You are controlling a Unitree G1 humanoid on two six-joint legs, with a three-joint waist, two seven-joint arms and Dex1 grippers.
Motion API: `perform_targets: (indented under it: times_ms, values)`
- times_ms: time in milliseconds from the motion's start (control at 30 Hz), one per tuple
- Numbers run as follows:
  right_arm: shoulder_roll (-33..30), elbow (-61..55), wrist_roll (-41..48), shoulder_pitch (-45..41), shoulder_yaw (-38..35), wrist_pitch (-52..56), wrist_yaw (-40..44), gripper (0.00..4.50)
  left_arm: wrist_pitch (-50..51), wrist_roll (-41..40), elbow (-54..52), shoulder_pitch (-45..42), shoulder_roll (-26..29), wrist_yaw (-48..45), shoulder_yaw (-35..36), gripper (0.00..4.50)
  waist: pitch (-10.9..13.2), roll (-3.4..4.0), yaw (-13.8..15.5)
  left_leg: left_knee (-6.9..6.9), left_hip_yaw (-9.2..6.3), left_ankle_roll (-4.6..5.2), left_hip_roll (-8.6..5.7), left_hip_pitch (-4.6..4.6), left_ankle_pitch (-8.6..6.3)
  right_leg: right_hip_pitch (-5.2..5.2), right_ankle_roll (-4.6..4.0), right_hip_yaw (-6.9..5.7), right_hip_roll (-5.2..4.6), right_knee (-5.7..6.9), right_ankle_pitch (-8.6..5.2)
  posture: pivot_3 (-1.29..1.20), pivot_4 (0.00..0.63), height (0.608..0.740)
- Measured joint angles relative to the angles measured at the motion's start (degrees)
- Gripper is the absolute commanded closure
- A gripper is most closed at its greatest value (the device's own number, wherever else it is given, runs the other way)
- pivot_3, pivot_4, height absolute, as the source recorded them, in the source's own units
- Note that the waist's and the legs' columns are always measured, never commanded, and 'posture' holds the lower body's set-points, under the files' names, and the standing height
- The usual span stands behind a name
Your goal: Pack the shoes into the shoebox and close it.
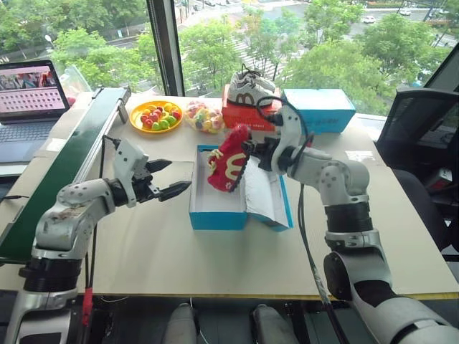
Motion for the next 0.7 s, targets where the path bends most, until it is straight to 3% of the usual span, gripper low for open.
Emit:
perform_targets:
  times_ms: [233, 500, 567, 700]
  values:
    - [-1.66, -1.95, -3.01, 0.77, 5.97, 1.78, 2.72, 4.28, 0.23, 0.25, -0.14, 0.35, -0.8, 1.03, 0.0, 0.0, 0.0, 0.0, 0.05, 0.03, -0.01, 0.0, -0.01, 0.0, 0.0, 0.02, 0.01, -0.01, 0.0, -0.01, 0.0, 0.0, 0.15, 0.74]
    - [-2.29, 2.11, -11.34, 0.09, 13.35, -4.99, 6.63, 4.28, 0.25, 0.29, -0.66, 1.93, -1.21, 2.31, 0.13, 0.0, 0.0, 0.0, 0.08, 0.06, -0.01, 0.0, 0.0, 0.02, 0.0, 0.03, 0.01, -0.01, 0.01, 0.0, 0.0, 0.0, 0.15, 0.74]
    - [-1.91, 3.79, -13.78, -0.55, 14.7, -7.85, 6.67, 3.29, 0.27, 0.25, -1.28, 2.01, -1.2, 2.37, 0.31, 0.0, 0.0, 0.0, 0.08, 0.09, -0.01, 0.0, 0.0, 0.02, 0.0, 0.04, 0.03, -0.01, 0.01, 0.0, 0.01, 0.0, 0.15, 0.74]
    - [-1.17, 7.43, -18.58, -2.16, 15.6, -12.36, 6.01, 1.97, 0.36, 0.23, -2.13, 2.41, -1.18, 2.48, 0.63, 0.0, 0.0, 0.0, 0.18, 0.09, -0.01, 0.0, 0.0, 0.03, 0.01, 0.05, 0.04, -0.02, 0.01, 0.0, 0.03, 0.0, 0.15, 0.74]
